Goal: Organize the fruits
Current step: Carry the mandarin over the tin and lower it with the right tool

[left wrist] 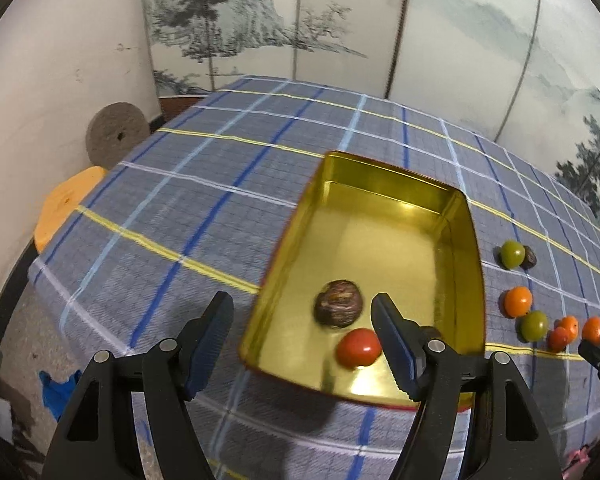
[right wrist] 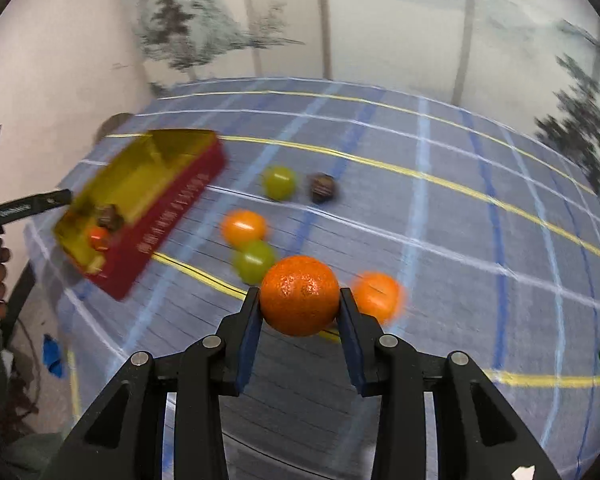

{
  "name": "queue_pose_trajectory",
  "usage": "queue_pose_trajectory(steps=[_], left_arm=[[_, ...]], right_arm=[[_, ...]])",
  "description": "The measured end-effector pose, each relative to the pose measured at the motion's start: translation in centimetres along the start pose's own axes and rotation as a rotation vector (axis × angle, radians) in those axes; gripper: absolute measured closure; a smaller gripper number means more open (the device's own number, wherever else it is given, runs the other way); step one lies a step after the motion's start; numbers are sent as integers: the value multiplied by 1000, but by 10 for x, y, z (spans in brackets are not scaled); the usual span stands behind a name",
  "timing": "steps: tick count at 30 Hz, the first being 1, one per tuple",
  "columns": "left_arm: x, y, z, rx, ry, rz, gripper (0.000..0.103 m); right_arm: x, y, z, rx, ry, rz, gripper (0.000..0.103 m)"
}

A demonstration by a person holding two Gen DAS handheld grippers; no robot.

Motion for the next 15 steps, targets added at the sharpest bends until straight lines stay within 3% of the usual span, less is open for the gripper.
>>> queue_pose_trajectory(steps=[9, 15], left_arm=[[-3, -42, 9, -55, 8, -70, 31], [1, -57, 20, -59, -6, -96, 31]], right_arm=[[53, -102, -36, -191, -34, -161, 68], [90, -146, -47, -257, -82, -226, 68]])
Point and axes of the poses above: each gripper's, at about its wrist camera, not at the fingertips, and x roughly the way its jaws point, y to its right, z to its underside, the point moved 6 cm from there along x, roughly the way its jaws point, and after that the axes turned 13 degrees about -z, right-handed, at the moved point
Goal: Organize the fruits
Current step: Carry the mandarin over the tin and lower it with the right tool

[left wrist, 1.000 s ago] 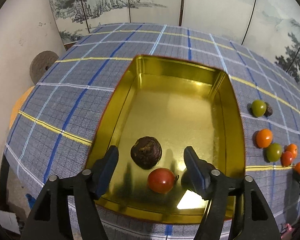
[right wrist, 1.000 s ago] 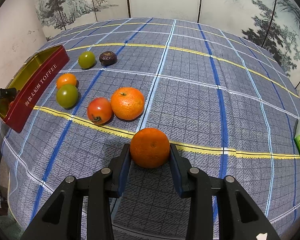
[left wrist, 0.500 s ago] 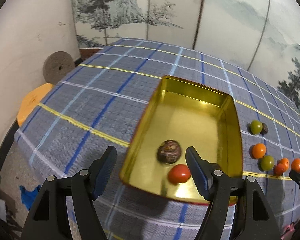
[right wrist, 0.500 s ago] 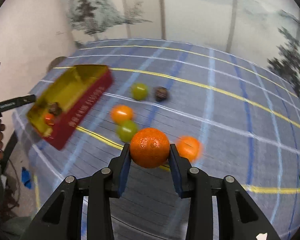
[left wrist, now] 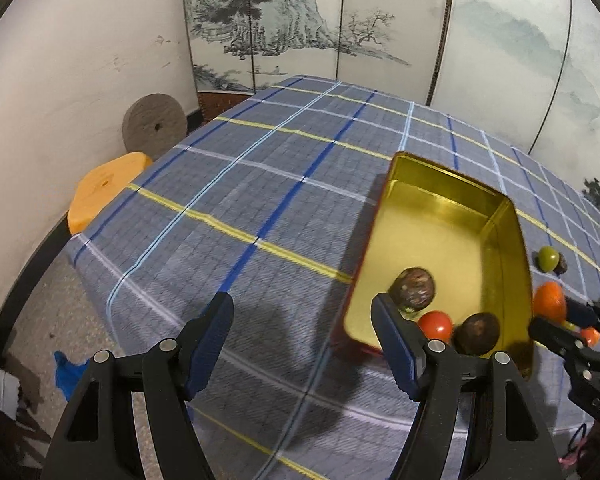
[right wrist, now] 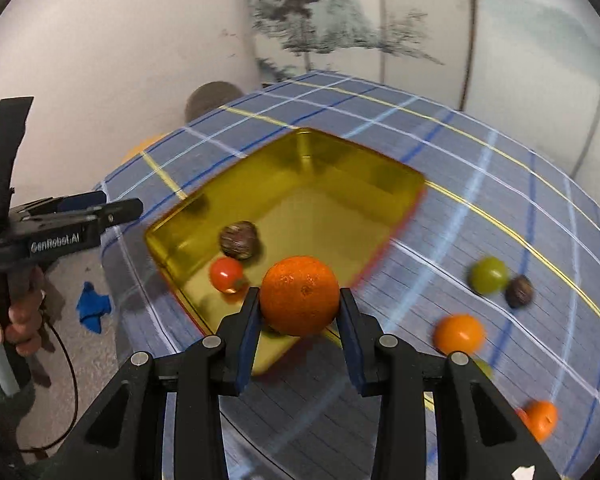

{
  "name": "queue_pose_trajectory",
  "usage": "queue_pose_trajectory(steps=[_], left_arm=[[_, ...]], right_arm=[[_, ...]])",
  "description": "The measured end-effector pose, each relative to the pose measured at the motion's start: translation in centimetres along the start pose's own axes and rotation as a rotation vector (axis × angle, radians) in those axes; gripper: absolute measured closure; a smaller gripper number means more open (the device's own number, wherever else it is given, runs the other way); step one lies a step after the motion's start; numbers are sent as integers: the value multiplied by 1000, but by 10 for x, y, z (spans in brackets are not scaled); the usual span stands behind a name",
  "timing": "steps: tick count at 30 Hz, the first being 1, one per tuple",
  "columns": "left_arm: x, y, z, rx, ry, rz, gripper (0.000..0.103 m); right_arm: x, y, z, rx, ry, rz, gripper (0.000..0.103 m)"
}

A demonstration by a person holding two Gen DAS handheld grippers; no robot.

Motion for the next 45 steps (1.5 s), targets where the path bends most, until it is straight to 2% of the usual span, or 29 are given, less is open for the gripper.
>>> queue_pose_trajectory(steps=[9, 13, 19, 32, 36, 45], left_arm=[[14, -14, 10, -23, -47, -13, 31], [15, -23, 11, -51, -49, -13, 26], [14, -33, 12, -62, -41, -30, 24], [10, -46, 18, -73, -50, -32, 24], [10, -49, 22, -58, -55, -51, 24], [10, -45, 29, -34, -62, -38, 24]], right_arm=[[45, -20, -14, -51, -76, -30, 68], [56, -21, -15, -54, -97, -23, 68], [69, -21, -13, -66, -122, -13, 68], [74, -19, -14, -52, -117, -6, 68], [72, -18, -13, -40, -114, -11, 67], [71, -19, -10, -36, -112, -6, 67]])
Point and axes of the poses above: each gripper's, at about its wrist camera, not at the fingertips, and x roughly the way its jaws point, y to its right, z to its underside, the point moved 6 cm from there along x, roughly the way its jaws point, and after that the axes turned 13 degrees about -z, right-handed, at the moved point
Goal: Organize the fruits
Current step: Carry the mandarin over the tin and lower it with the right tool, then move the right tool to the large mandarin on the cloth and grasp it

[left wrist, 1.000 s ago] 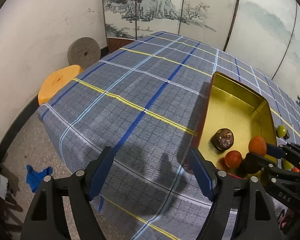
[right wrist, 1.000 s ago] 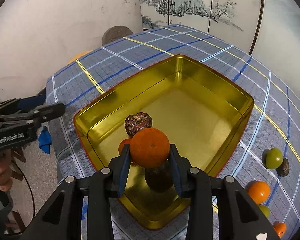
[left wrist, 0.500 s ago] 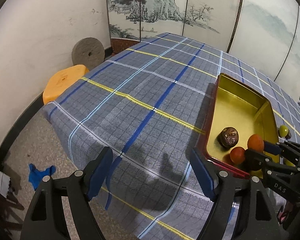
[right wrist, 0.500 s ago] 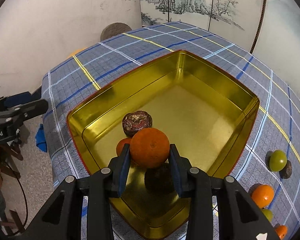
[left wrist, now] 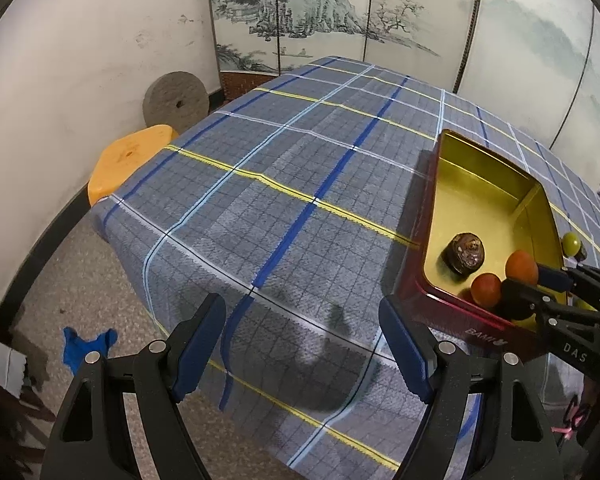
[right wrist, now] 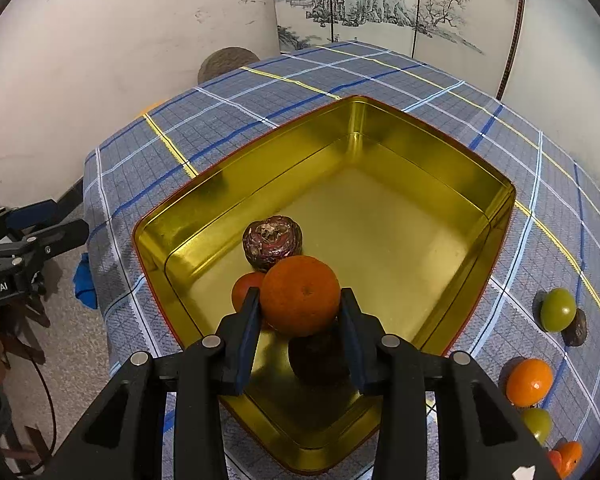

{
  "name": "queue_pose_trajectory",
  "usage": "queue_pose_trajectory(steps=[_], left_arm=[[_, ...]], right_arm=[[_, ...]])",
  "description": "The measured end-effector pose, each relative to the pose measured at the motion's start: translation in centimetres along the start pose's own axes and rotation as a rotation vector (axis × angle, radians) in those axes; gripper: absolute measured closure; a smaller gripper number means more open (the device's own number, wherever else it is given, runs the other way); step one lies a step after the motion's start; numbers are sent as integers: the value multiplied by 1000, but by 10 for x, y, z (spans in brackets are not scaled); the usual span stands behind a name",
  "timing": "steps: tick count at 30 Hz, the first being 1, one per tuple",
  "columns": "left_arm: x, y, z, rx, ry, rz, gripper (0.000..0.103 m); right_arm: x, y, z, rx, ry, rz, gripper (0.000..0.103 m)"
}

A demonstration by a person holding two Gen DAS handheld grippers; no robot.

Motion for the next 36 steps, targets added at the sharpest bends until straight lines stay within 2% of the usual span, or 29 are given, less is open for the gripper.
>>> queue_pose_trajectory(steps=[7, 23, 36], left_arm=[[-2, 4, 2, 23, 2, -32, 24], [-11, 17, 1, 47, 26, -8, 24], [-16, 38, 4, 79, 15, 24, 24]], right_arm=[[-1, 0, 1, -4, -2, 4, 67], [-9, -4, 2, -10, 14, 9, 64], [-55, 1, 8, -9, 92, 39, 58]])
Point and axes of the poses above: each gripper's, at about its wrist camera, not at the fingertips, and x roughly the way its jaws point, y to its right, z to its underside, the point moved 6 cm from there along x, roughly the way its jaws point, and after that the axes turned 13 degrees about -z, right-handed, at the moved point
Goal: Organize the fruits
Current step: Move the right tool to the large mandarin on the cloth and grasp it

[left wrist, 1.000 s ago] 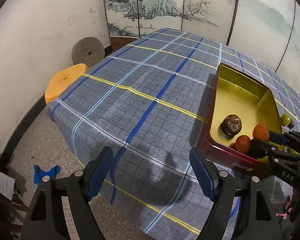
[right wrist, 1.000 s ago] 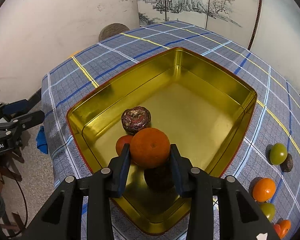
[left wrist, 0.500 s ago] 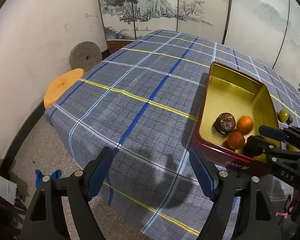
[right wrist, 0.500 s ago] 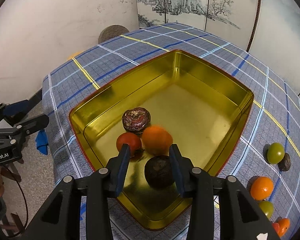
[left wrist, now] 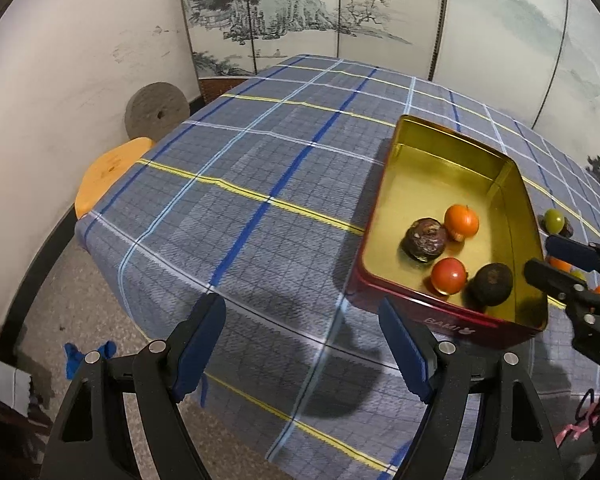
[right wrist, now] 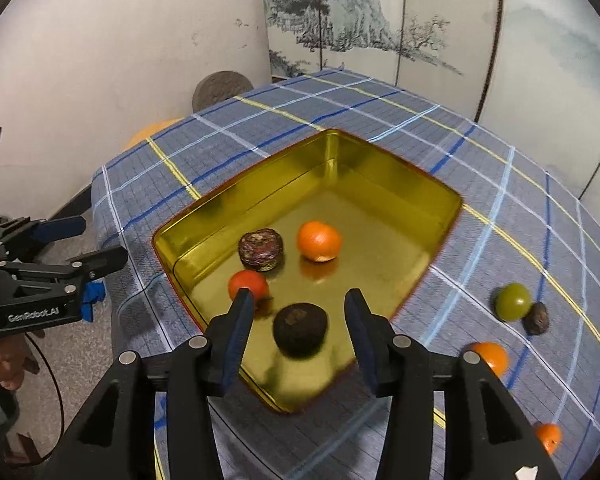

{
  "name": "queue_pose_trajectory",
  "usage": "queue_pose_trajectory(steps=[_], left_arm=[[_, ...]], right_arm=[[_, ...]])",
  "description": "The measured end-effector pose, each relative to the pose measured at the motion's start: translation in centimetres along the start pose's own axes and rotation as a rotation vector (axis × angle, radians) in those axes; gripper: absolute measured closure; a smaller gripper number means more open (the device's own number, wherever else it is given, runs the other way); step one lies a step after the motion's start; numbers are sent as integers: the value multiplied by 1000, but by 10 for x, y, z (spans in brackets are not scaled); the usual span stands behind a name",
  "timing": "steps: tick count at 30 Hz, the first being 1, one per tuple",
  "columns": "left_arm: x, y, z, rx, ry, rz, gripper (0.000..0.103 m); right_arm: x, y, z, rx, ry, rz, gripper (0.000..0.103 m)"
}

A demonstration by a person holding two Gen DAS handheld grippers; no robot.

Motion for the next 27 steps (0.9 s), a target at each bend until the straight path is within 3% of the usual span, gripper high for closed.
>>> queue_pose_trajectory(steps=[8, 19, 27], left_arm=[[-8, 23, -1, 37, 13, 38, 24], [-16, 59, 3, 104, 12, 78, 24], [-26, 90, 6, 156, 17, 113, 24]], right_arm=[[-45, 40, 27, 74, 43, 72, 58], [-122, 147, 106, 302, 75, 271, 58], [-133, 182, 152, 376, 39, 324, 58]])
Point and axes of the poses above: each gripper's, at about its wrist camera, not at the fingertips, and x roughly the way its jaws point, y to its right, z to its underside, the point moved 6 cm from there along x, roughly the way its jaws point, and after that the axes turned 13 degrees about -z, right-handed, at the moved point
